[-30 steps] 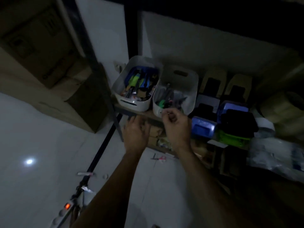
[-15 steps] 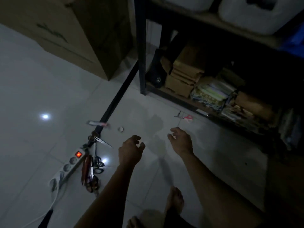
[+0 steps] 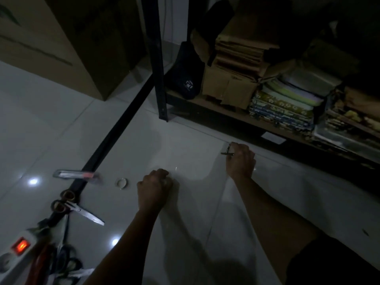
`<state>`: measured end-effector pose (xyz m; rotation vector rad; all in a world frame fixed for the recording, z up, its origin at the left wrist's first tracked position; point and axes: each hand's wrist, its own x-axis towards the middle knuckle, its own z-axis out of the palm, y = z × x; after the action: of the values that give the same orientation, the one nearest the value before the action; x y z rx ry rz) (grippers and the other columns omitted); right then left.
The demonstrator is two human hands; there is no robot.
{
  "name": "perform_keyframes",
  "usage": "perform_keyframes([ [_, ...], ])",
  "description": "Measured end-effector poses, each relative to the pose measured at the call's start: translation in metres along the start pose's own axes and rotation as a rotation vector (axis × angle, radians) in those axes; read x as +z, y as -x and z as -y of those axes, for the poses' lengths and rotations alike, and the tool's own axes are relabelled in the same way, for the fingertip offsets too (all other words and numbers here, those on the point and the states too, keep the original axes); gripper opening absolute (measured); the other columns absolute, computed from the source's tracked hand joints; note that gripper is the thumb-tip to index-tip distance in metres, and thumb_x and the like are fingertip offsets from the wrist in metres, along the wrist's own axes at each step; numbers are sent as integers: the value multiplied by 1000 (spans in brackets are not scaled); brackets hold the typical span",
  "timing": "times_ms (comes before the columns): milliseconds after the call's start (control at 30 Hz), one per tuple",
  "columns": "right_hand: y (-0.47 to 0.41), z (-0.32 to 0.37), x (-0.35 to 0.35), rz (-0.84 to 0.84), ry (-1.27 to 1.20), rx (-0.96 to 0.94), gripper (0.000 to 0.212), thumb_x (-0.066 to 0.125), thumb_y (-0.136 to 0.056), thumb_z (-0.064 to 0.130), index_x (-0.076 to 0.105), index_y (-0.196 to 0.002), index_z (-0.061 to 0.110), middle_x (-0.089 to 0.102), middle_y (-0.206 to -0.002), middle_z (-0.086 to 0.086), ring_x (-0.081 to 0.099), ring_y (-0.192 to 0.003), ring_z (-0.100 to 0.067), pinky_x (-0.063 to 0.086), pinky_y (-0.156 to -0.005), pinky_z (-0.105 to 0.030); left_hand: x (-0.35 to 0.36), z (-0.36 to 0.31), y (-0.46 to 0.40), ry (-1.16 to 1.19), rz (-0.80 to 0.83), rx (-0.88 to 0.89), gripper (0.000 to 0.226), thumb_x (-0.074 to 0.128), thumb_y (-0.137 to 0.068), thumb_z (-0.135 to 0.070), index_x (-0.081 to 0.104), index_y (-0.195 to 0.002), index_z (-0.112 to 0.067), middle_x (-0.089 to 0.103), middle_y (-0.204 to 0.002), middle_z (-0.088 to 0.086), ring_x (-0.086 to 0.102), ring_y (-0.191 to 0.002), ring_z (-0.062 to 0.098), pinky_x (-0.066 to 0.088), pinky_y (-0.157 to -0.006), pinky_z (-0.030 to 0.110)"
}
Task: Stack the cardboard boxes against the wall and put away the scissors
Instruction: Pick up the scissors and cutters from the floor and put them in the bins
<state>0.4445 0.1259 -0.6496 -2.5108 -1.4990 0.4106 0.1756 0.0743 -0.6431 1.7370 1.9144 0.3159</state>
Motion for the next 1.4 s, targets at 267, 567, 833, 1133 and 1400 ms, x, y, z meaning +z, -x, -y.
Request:
perform_keyframes([
  [267, 8, -4, 6, 17, 154, -192, 35, 61, -92, 26, 56, -127, 26, 58, -121, -10, 51, -109, -32, 44, -88, -40, 11, -5, -10, 18, -39, 45, 20, 56, -89, -36, 66, -104, -27, 67, -105, 1, 63, -97, 28, 40, -83, 38],
  [567, 18, 22, 17, 47, 177, -442, 21, 62, -91, 27, 62, -107, 14, 62, -106, -10, 56, -96, -28, 46, -80, -38, -4, 1, -10, 79, -189, -94, 19, 62, -88, -36, 67, -104, -26, 67, -106, -2, 61, -97, 23, 36, -92, 41],
  [833, 45, 82, 42, 193, 52, -540, 18, 68, -87, 30, 63, -98, 18, 63, -107, -7, 55, -99, -29, 43, -82, -37, -31, 78, 11, -127, -268, -378, 48, 61, -88, -34, 51, -133, -23, 45, -134, 11, 45, -113, 38, 36, -93, 47],
  [1133, 70, 113, 50, 332, 40, -511, 26, 64, -90, 33, 65, -106, 13, 60, -114, -13, 58, -107, -34, 45, -88, -38, -35, 97, 12, -111, -249, -323, 34, 57, -90, -43, 62, -116, -22, 58, -117, 8, 53, -105, 34, 39, -88, 43],
  [1400, 96, 136, 50, 413, -11, -409, 22, 63, -90, 22, 65, -109, 11, 65, -117, -15, 62, -107, -35, 48, -87, -35, -42, 106, 15, -73, -311, -275, 47, 62, -86, -46, 54, -124, -20, 60, -121, 8, 55, -109, 28, 34, -98, 45],
])
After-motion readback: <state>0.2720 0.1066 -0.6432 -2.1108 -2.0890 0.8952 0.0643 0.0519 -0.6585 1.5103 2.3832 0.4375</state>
